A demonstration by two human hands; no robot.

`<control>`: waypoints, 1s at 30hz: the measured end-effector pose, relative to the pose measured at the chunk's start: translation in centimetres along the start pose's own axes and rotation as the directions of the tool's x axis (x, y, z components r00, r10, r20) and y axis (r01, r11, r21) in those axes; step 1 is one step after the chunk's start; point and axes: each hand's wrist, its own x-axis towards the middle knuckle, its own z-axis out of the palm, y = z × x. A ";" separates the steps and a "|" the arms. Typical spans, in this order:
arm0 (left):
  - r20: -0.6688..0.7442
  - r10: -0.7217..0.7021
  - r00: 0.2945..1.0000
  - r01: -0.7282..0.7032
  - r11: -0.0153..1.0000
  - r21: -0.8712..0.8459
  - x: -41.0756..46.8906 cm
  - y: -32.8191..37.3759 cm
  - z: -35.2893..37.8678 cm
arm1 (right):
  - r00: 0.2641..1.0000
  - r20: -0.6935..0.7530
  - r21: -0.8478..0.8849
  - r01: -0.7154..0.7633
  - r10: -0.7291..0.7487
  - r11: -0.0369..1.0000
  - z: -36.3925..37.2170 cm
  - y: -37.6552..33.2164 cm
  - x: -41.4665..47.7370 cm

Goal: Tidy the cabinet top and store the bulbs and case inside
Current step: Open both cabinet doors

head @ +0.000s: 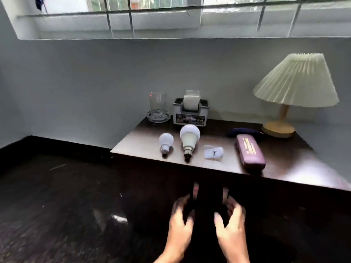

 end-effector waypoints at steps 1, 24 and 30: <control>0.007 0.011 1.000 -0.011 1.000 -0.029 -0.1 -0.3 0.3 | 1.000 0.022 0.033 0.020 -0.021 0.999 0.2 0.5 -0.1; 0.035 0.055 0.998 -0.049 0.987 -0.154 -5.2 -0.5 -1.9 | 1.000 0.023 0.039 -0.003 0.002 0.999 -3.2 -0.3 -6.8; 0.005 0.054 0.999 -0.053 0.983 -0.179 -7.9 -0.6 -4.3 | 0.993 -0.113 -0.031 -0.036 0.033 0.999 -5.1 -1.0 -9.7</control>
